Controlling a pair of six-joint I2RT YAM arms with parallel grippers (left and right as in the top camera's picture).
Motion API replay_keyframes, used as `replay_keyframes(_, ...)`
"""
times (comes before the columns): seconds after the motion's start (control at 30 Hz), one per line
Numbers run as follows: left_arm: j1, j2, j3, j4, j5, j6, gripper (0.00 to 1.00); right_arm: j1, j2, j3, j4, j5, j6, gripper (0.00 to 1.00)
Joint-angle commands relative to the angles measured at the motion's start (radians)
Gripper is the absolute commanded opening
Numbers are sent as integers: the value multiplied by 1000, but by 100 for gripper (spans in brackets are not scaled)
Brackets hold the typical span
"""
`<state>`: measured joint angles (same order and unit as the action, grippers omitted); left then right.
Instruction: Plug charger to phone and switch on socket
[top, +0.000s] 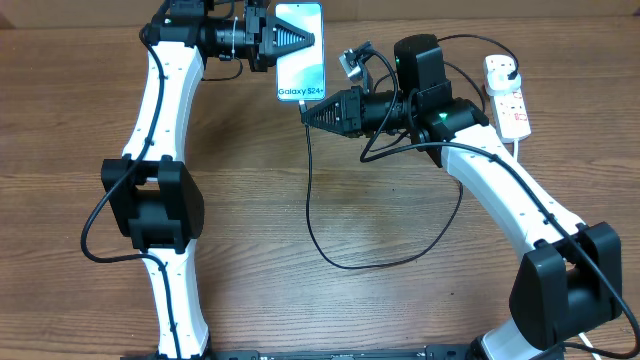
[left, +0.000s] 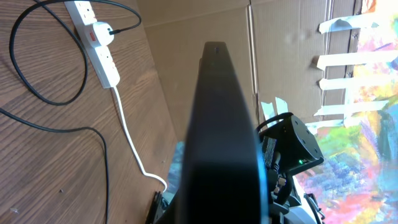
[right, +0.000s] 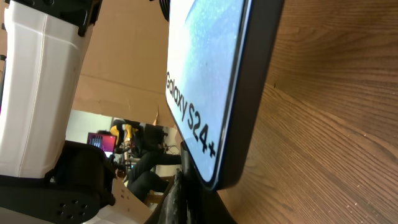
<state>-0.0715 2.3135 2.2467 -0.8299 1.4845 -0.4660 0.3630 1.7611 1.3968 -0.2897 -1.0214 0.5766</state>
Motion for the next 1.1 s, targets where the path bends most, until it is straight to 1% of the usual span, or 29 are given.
replay_keyframes(0.0, 0, -18, 7, -3, 53, -6, 4, -19, 1, -3, 10, 33, 3, 4)
replay_keyframes(0.53, -3, -18, 7, -4, 44, -6, 4, -12, 2, -3, 35, 38, 23, 4)
replay_keyframes(1.07, -29, -18, 7, -4, 27, -6, 4, 4, 2, -3, 57, 92, 43, 4)
